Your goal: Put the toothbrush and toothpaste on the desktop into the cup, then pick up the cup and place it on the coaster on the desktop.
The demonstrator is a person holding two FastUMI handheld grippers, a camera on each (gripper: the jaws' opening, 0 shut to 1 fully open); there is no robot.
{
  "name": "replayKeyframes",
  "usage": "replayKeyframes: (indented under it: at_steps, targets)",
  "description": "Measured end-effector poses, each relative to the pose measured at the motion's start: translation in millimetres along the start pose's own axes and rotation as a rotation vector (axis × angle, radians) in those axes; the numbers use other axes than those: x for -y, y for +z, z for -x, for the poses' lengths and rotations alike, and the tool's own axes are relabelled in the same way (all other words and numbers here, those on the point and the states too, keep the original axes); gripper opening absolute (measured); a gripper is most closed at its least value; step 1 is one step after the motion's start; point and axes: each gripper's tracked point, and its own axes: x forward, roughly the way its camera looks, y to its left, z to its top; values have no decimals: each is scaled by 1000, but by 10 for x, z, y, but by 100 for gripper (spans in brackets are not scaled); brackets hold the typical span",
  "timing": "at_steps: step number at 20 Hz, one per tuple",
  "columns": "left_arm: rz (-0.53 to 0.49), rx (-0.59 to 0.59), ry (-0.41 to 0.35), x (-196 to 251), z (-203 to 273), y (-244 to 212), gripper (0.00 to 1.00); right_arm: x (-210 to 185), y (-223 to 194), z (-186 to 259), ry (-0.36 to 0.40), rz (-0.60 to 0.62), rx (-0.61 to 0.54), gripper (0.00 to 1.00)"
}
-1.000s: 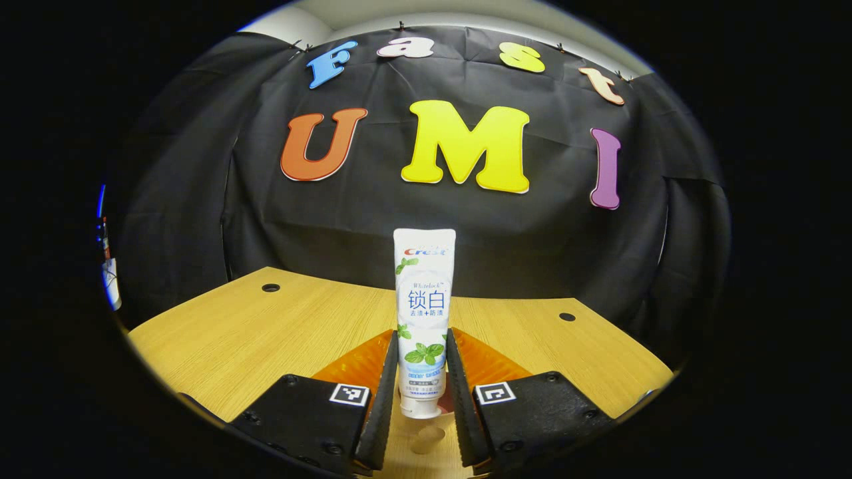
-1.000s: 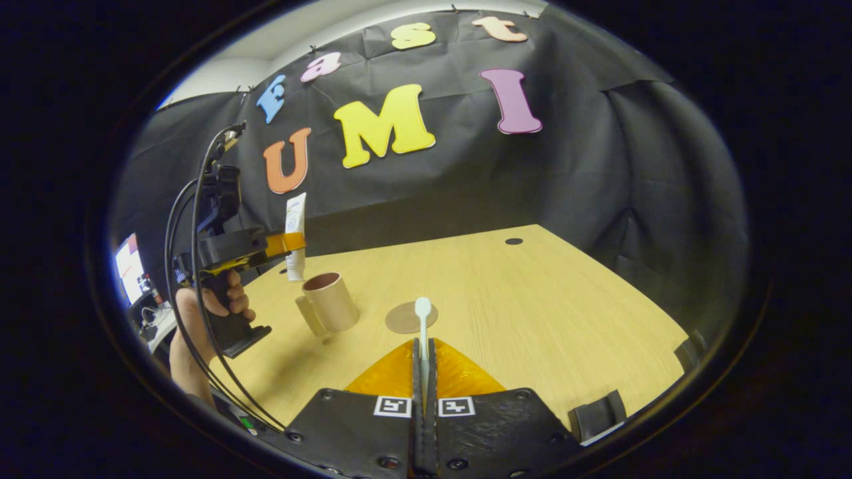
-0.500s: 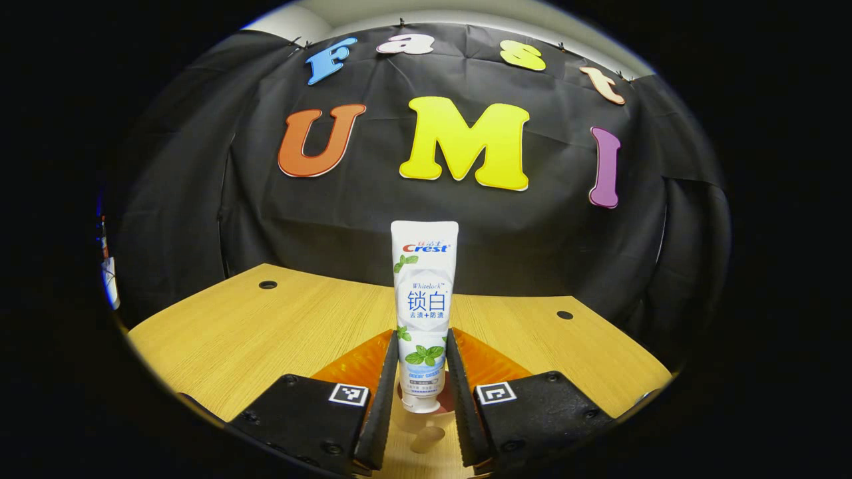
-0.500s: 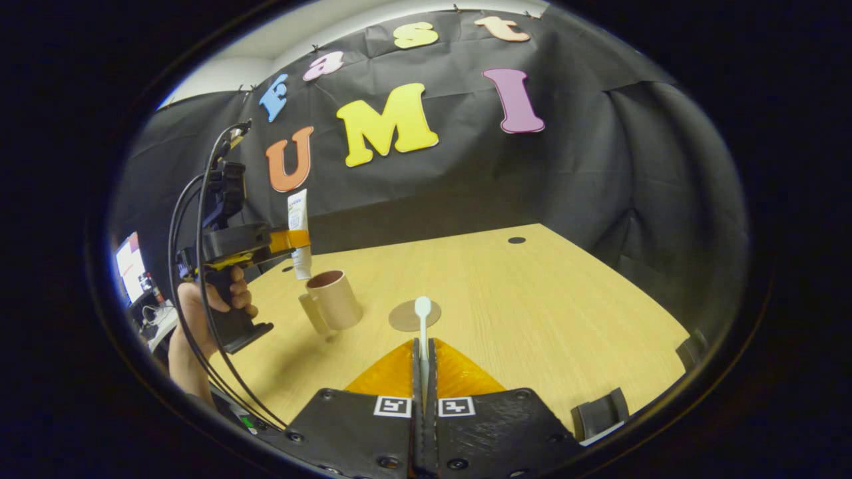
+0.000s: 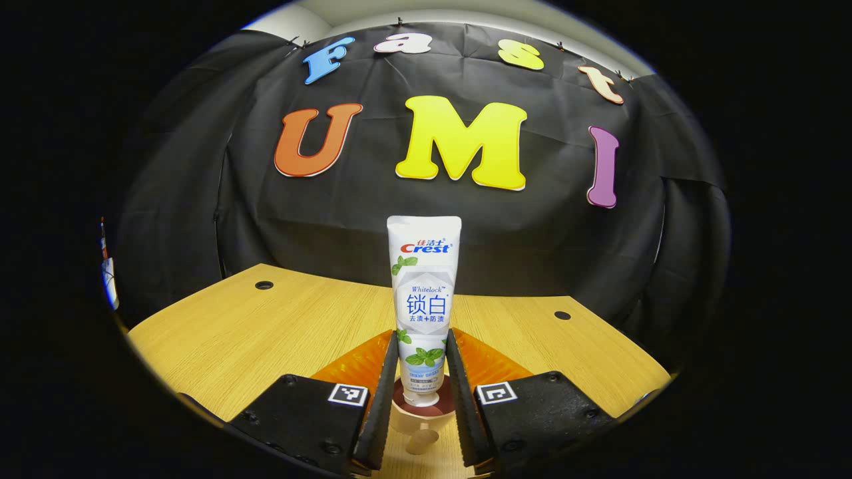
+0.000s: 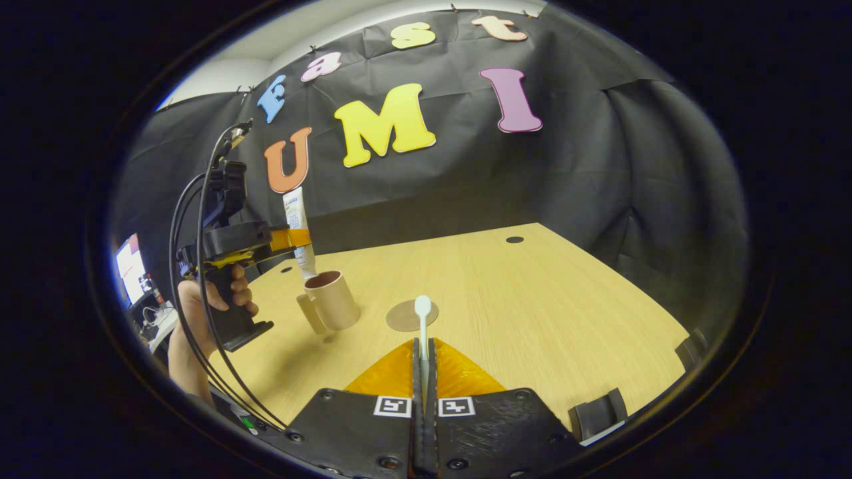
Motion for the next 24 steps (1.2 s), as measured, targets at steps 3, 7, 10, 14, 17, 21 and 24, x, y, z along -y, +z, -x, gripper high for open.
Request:
replayKeyframes:
  at_steps: [3,7,10,14,17,21,24]
  targets:
    - [4,0,-6,9,-16,4,47,-13,-14,1,3,1,-1,0]
    - [-4,39,14,-51,10,122,43,-13,-34,-15,3,2,-8,0]
    - [-3,12,15,-56,8,58,49,-21,-33,-21,5,6,-6,0]
    - [2,-9,25,-101,65,17,90,-108,-38,-52,32,28,-9,0]
    - [-10,17,40,-164,138,90,98,-250,152,-114,64,81,42,0]
    - [-13,48,51,-327,304,176,98,-679,534,-298,161,125,132,0]
    - [-28,68,83,-543,473,198,98,-1082,782,-533,242,122,154,0]
